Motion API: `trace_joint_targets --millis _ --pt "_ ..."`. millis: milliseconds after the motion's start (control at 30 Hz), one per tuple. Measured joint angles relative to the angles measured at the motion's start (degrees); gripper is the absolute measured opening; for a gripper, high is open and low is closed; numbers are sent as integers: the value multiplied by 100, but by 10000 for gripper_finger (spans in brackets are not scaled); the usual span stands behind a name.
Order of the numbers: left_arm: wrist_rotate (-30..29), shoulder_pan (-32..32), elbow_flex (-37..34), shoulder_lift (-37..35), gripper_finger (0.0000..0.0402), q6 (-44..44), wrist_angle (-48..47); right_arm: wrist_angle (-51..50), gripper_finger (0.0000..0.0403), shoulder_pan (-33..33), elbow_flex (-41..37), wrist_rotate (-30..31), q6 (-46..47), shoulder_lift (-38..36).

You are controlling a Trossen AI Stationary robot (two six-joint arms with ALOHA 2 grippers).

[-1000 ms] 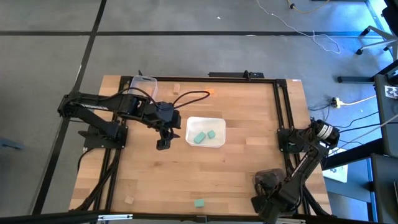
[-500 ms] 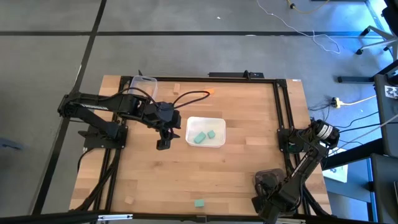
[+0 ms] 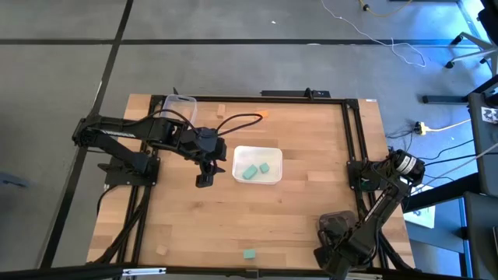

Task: Sort & place blocks by color
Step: Put the bottom yellow block into the black bin, then put the light blue block into the white bin

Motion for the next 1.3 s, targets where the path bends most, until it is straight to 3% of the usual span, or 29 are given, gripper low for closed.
trace_joint_targets --millis 767,933,1167,1300 --pt "0 -1 -1 0 170 13 -2 104 128 -35 2 -95 -146 0" --pt "0 0 1 0 170 13 -2 90 128 -35 2 279 -134 0" --pt "0 0 -1 0 170 15 -2 -68 211 -55 2 289 -135 19" --pt "1 -2 1 0 170 15 -4 -104 253 -66 2 7 -512 85"
